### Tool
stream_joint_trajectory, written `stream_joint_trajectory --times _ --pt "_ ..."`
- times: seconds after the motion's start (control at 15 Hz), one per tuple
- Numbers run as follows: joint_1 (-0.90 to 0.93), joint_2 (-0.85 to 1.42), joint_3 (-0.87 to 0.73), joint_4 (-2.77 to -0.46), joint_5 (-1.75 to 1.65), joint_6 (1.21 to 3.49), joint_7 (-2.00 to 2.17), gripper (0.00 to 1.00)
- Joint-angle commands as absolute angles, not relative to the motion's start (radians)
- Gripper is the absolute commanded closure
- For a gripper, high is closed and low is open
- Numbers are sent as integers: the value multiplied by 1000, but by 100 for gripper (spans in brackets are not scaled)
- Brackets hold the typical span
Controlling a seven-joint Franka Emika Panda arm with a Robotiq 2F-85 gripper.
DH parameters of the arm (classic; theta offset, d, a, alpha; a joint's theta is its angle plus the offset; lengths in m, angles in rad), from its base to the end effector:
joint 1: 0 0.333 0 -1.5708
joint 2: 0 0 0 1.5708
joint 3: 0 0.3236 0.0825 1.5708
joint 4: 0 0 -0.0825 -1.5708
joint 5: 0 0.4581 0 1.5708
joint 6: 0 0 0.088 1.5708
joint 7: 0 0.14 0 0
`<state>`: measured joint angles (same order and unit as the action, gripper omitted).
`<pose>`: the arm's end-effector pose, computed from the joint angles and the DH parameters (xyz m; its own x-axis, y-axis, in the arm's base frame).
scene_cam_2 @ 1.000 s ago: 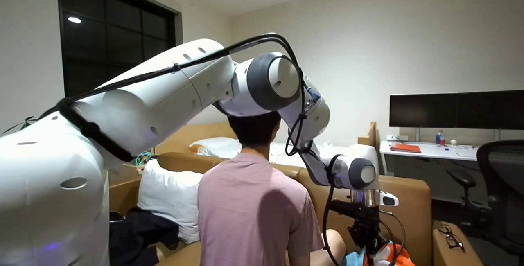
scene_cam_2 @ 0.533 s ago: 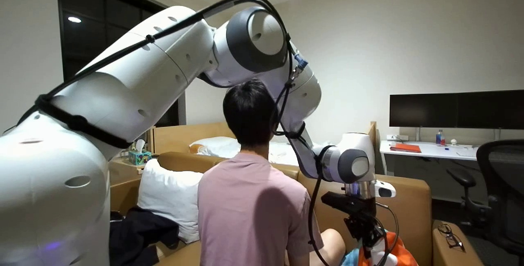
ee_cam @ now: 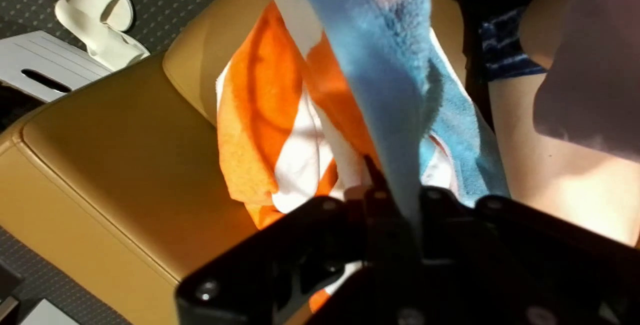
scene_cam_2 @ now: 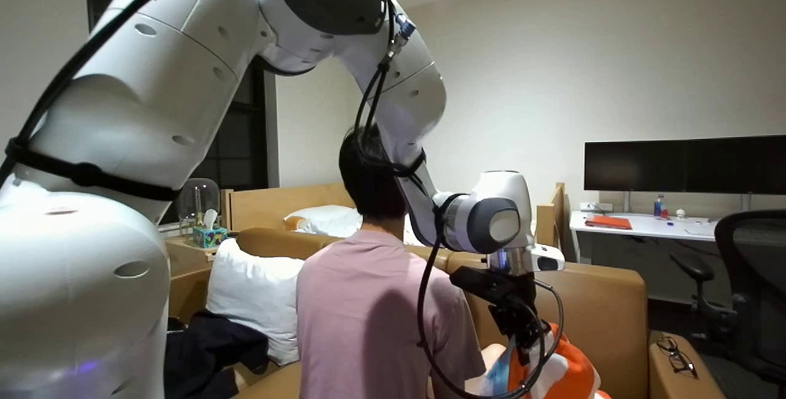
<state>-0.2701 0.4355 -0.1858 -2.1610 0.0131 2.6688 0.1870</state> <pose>0.5527 -0.2786 0.1141 0.8036 -0.5881 0.0913 -0.5937 -0.8028 0.0551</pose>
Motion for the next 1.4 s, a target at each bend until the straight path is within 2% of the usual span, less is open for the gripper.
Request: stream_joint_trajectory --times 0.0,0.2,0.27,0.8,0.87,0.93,1.33 --pt "-228 342 -209 -2253 20 2674 182 98" --pt "-209 321 -217 -2266 19 2649 192 98" --pt "-213 364 -214 -2229 22 2663 181 93" --pt "-206 360 -220 -2235 21 2662 182 93" --pt "-206 360 -220 -2235 21 2662 182 98" --pt "-208 358 -220 -2233 21 2661 180 98" --pt "-210 255 -245 -2259 7 2650 175 98"
